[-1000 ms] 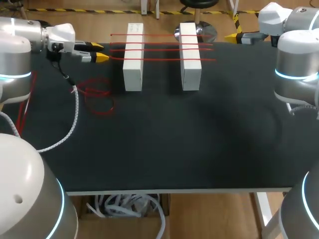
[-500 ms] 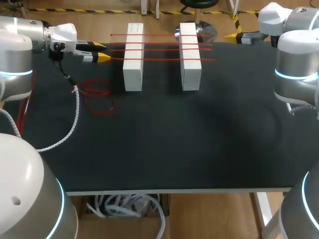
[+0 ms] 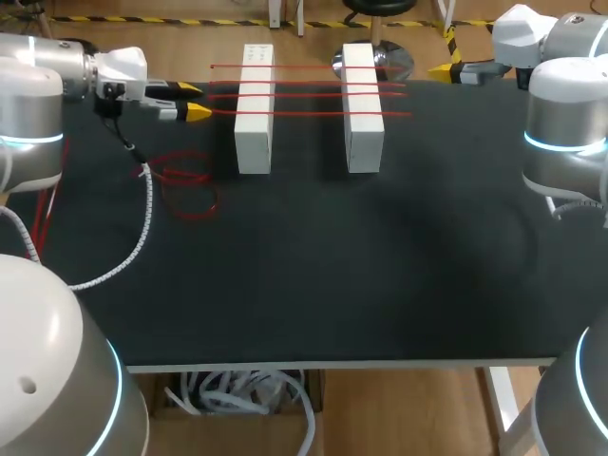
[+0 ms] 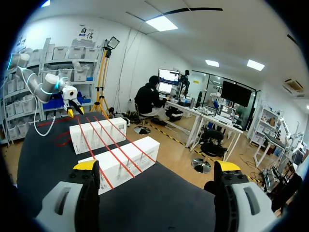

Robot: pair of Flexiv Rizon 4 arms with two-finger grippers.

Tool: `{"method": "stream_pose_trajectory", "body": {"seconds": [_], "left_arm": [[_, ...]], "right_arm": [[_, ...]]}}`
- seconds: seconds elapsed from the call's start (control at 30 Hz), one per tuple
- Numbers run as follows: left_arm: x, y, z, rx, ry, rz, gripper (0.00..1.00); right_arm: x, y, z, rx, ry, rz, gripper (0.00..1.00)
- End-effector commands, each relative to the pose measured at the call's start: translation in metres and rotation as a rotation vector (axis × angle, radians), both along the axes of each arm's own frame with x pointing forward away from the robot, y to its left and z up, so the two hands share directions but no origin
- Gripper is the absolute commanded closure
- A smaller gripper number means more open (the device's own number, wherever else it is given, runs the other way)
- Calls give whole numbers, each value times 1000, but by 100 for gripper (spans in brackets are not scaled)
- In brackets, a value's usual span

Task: Grab the tape and strap the tape.

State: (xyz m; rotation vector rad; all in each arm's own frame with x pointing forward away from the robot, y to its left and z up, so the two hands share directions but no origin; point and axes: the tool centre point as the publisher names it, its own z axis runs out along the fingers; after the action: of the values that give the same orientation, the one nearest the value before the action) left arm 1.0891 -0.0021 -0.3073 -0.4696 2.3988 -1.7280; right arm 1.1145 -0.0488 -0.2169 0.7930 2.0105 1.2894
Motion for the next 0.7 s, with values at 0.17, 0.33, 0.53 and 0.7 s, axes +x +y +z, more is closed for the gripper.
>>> {"method": "stream_pose_trajectory", "body": {"seconds": [0.17, 0.33, 0.53, 0.7], "left_arm": [[2, -2, -10, -10, 1, -11, 56], [0, -4, -12, -14, 4, -13, 52], [-2, -6, -16, -20, 11, -12, 57], [-2, -7, -17, -24, 16, -12, 56]], "right_arm": [[0, 0, 0, 0, 0, 1, 0], [0, 0, 0, 0, 0, 1, 0], [0, 0, 0, 0, 0, 1, 0], [0, 0, 0, 0, 0, 1, 0]]}}
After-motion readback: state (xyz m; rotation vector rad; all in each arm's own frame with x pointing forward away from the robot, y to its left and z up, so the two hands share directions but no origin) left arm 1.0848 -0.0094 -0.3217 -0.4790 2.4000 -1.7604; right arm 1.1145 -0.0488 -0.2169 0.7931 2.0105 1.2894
